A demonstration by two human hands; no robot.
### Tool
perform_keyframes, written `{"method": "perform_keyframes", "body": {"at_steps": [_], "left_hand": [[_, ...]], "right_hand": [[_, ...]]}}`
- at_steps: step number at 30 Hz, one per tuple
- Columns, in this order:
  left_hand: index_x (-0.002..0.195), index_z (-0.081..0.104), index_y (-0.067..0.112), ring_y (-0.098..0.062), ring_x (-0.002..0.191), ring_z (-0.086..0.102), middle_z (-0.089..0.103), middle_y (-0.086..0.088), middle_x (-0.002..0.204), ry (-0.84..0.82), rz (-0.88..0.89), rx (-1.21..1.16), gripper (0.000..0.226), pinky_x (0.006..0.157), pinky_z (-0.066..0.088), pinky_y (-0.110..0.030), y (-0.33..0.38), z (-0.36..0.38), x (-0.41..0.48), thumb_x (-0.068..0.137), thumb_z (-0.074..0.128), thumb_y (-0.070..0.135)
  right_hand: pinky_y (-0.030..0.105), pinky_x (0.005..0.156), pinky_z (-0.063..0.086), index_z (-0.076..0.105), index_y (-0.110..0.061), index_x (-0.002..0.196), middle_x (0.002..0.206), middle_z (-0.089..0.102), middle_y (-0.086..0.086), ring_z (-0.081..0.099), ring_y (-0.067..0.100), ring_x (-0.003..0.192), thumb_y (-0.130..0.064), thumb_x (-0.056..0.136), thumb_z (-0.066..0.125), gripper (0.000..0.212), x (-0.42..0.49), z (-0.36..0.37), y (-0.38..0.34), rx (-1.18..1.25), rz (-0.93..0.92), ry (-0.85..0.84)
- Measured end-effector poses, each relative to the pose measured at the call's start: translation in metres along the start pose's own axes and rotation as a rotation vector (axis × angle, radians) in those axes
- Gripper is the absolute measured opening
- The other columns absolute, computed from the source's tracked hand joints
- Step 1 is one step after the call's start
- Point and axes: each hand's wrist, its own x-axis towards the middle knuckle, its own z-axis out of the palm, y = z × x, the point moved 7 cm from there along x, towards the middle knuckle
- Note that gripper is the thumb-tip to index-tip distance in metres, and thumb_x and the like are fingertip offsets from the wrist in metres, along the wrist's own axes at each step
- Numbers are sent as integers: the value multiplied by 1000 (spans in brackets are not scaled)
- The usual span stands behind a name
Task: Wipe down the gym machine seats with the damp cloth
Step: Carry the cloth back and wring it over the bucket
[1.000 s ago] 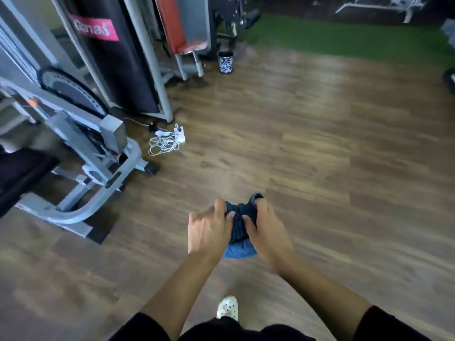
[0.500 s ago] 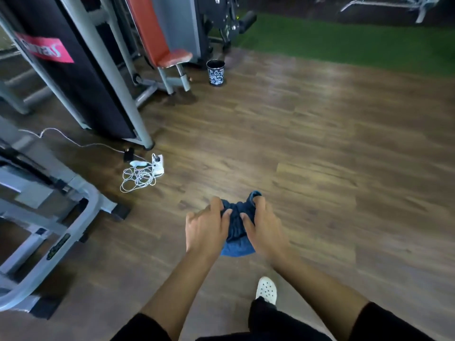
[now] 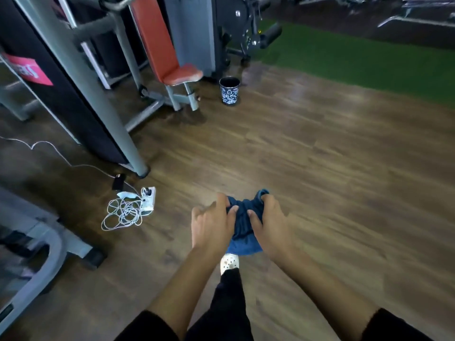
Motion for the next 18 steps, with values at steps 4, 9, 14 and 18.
{"method": "perform_keyframes", "body": {"at_steps": [4, 9, 14, 18], "left_hand": [[96, 49, 16, -23, 61, 59, 63, 2, 69, -103, -11, 5, 23, 72, 35, -32, 2, 25, 120, 98, 43, 39], [97, 40, 22, -18, 71, 59, 61, 6, 78, -128, 29, 13, 23, 81, 32, -30, 13, 42, 273, 100, 30, 43], [98, 43, 21, -21, 67, 60, 63, 3, 72, -140, 59, 7, 24, 84, 37, -35, 31, 77, 398, 100, 32, 43], [97, 46, 17, -23, 62, 58, 61, 2, 68, -111, 74, -5, 24, 74, 35, -35, 49, 120, 500, 99, 38, 40]], "right_hand": [[42, 79, 49, 40, -15, 121, 122, 52, 6, 59, 28, 99, -34, 97, 48, 32, 117, -12, -8, 5, 22, 1], [32, 71, 45, 39, -17, 123, 124, 51, 3, 59, 24, 99, -36, 97, 46, 32, 261, -41, -26, 16, 41, 37], [34, 74, 45, 39, -16, 124, 127, 49, 4, 58, 26, 102, -35, 98, 46, 33, 385, -63, -18, 19, 51, 61], [36, 77, 45, 40, -14, 123, 125, 51, 5, 57, 28, 105, -34, 97, 48, 34, 496, -75, 2, 30, 60, 48]]}}
